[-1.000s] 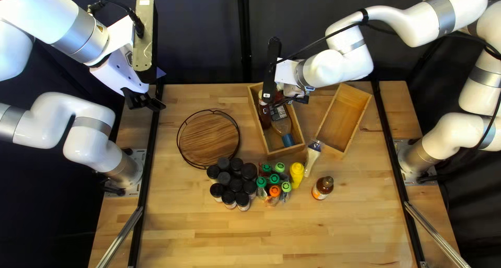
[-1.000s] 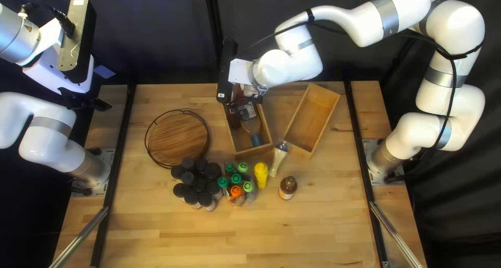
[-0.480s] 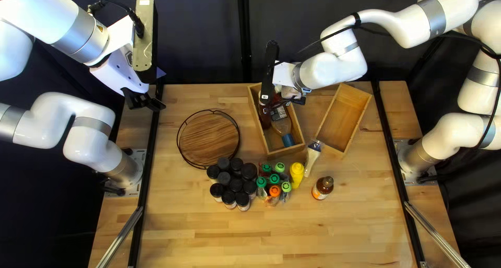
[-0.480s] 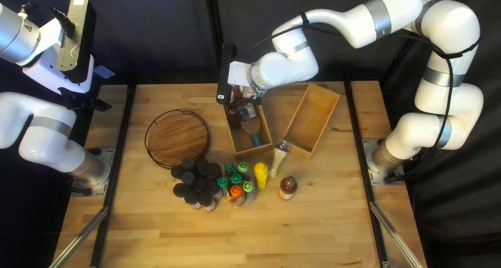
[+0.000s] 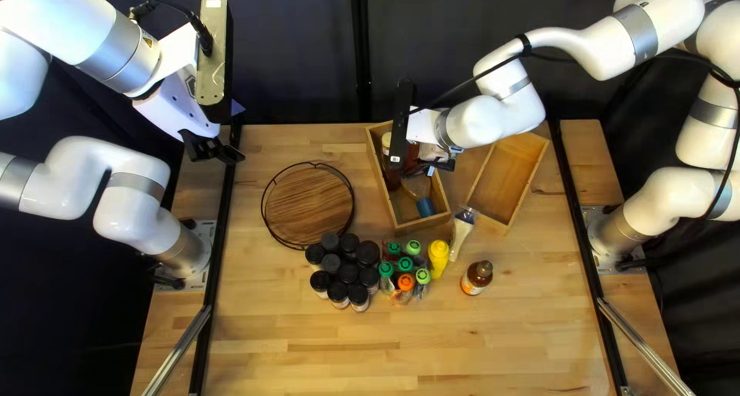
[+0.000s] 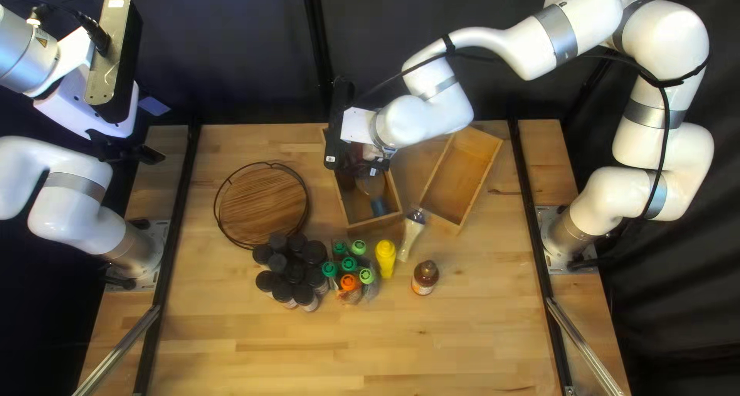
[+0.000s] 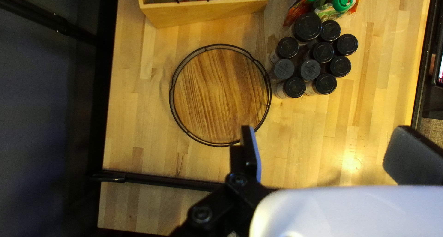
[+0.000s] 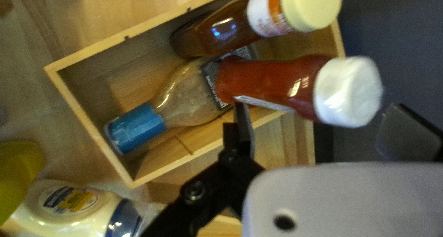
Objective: Separate condiments, baby food and spices and place it in 3 different racks/containers
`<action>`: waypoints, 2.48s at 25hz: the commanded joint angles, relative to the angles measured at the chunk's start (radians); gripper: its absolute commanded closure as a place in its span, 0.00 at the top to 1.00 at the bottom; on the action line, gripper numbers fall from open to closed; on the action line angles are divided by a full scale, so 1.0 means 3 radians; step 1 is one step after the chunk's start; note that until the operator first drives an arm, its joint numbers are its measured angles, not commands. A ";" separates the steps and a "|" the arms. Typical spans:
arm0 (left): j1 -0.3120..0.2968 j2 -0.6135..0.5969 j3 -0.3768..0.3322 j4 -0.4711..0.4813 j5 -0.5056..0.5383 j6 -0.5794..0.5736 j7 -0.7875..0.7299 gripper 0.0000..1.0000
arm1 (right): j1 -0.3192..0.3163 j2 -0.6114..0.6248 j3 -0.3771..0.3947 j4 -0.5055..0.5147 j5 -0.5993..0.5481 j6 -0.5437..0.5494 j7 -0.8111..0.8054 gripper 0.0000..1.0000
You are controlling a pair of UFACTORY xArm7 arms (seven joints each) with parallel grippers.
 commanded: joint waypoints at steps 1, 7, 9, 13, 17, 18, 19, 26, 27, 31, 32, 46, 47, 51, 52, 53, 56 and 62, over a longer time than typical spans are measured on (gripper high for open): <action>0.0000 0.0000 0.0000 0.0000 0.0000 0.0000 0.0000 1.00 | -0.0060 -0.0016 0.0114 -0.0018 0.0049 0.0040 -0.0014 0.89; 0.0000 0.0000 0.0000 0.0000 0.0000 0.0000 0.0000 1.00 | -0.0234 -0.0139 0.0473 -0.0018 0.0237 0.0202 -0.0113 1.00; 0.0000 0.0000 0.0000 0.0000 0.0000 0.0000 0.0000 1.00 | -0.0308 -0.0267 0.0683 -0.0007 0.0402 0.0327 -0.0190 1.00; 0.0000 0.0000 0.0000 0.0000 0.0000 0.0000 0.0000 1.00 | -0.0268 -0.0476 0.0891 0.0089 0.0759 0.0521 -0.0366 1.00; 0.0000 0.0000 0.0000 0.0000 0.0000 0.0000 0.0000 1.00 | -0.0103 -0.0614 0.1065 0.0179 0.1171 0.0748 -0.0543 1.00; 0.0000 0.0000 0.0000 0.0000 0.0000 0.0000 0.0000 1.00 | -0.0077 -0.0650 0.1099 0.0170 0.1236 0.0791 -0.0605 1.00; 0.0000 0.0000 0.0000 0.0000 0.0000 0.0000 0.0000 1.00 | -0.0054 -0.0696 0.1120 0.0153 0.1284 0.0828 -0.0682 1.00; 0.0000 0.0000 0.0000 0.0000 0.0000 0.0000 0.0000 1.00 | -0.0214 -0.1104 0.1209 -0.0293 0.1273 0.0962 -0.1225 1.00; 0.0000 0.0000 0.0000 0.0000 0.0000 0.0000 0.0000 1.00 | -0.0227 -0.1147 0.1183 -0.0338 0.1252 0.0960 -0.1303 1.00; 0.0000 0.0000 0.0000 0.0000 0.0000 0.0000 0.0000 1.00 | -0.0265 -0.1305 0.1030 -0.0472 0.1183 0.0952 -0.1642 1.00; 0.0000 0.0000 0.0000 0.0000 0.0000 0.0000 0.0000 1.00 | -0.0292 -0.1351 0.0990 -0.0517 0.1160 0.0944 -0.1716 1.00; 0.0000 0.0000 0.0000 0.0000 0.0000 0.0000 0.0000 1.00 | -0.0304 -0.1475 0.0485 -0.0813 0.0813 0.0639 -0.1902 1.00; 0.0000 0.0000 0.0000 0.0000 0.0000 0.0000 0.0000 1.00 | -0.0291 -0.1470 0.0448 -0.0825 0.0783 0.0609 -0.1890 1.00; 0.0000 0.0000 0.0000 0.0000 0.0000 0.0000 0.0000 1.00 | -0.0251 -0.1452 0.0335 -0.0865 0.0688 0.0516 -0.1836 1.00; 0.0000 0.0000 0.0000 0.0000 0.0000 0.0000 0.0000 1.00 | -0.0235 -0.1444 0.0304 -0.0868 0.0664 0.0494 -0.1821 1.00; 0.0000 0.0000 0.0000 0.0000 0.0000 0.0000 0.0000 1.00 | -0.0224 -0.1438 0.0285 -0.0869 0.0650 0.0482 -0.1812 1.00; 0.0000 0.0000 0.0000 0.0000 0.0000 0.0000 0.0000 1.00 | -0.0193 -0.1440 0.0177 -0.0873 0.0582 0.0424 -0.1816 1.00; 0.0000 0.0000 0.0000 0.0000 0.0000 0.0000 0.0000 1.00 | -0.0118 -0.1432 0.0057 -0.0838 0.0529 0.0379 -0.1813 1.00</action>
